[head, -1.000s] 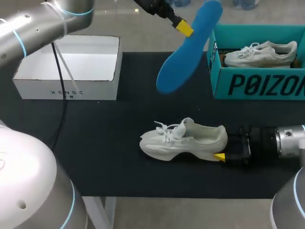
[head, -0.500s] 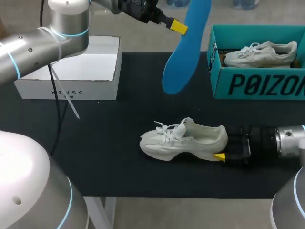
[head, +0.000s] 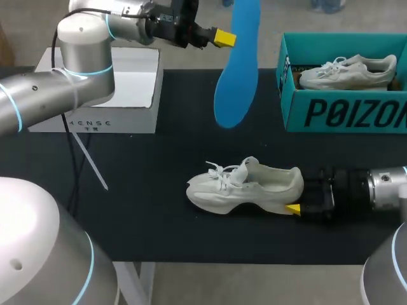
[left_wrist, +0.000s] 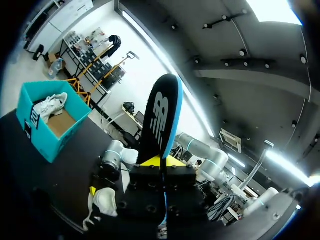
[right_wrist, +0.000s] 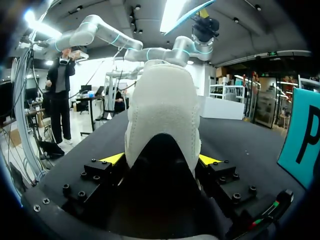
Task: Take the shoe out of the shoebox, open the shoe tongue, remove and reinsert the insole, then place the shoe into the shoebox
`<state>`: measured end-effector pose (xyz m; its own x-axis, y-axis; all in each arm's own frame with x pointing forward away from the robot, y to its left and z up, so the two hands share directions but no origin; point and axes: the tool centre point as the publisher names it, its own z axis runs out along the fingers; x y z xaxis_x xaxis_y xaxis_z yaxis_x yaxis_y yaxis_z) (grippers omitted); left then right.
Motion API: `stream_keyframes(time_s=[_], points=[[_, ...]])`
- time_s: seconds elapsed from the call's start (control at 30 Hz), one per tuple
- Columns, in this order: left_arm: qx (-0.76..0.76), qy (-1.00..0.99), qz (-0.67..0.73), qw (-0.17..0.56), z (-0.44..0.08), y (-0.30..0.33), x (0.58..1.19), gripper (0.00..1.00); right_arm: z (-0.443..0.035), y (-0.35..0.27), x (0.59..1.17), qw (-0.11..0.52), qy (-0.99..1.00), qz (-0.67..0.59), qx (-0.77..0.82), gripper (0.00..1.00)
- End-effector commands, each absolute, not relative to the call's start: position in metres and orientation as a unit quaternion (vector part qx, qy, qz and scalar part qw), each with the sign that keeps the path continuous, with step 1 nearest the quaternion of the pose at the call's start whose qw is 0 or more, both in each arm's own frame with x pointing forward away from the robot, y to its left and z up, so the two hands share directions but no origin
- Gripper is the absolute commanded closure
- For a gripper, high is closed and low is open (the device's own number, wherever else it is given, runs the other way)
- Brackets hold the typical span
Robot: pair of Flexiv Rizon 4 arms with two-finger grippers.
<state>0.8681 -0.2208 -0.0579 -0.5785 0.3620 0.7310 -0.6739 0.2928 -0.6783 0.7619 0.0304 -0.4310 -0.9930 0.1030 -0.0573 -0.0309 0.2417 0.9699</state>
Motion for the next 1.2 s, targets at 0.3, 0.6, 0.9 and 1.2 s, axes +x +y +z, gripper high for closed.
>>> stream_keyframes(time_s=[0.3,0.6,0.9,1.2], points=[[0.089,-0.654,0.572,0.487,-0.072,-0.23,0.891,1.0,-0.434,0.032,0.762,0.055,0.787,0.614,0.024,1.0],[0.089,-0.647,0.564,0.505,-0.075,-0.234,0.896,1.0,-0.434,0.032,0.762,0.055,0.787,0.614,0.024,1.0],[0.089,-0.647,0.564,0.505,-0.075,-0.234,0.896,1.0,-0.433,0.031,0.761,0.057,0.787,0.614,0.021,0.0],[0.089,-0.647,0.564,0.505,-0.075,-0.234,0.896,1.0,-0.422,0.02,0.754,0.077,0.789,0.608,0.028,0.0]])
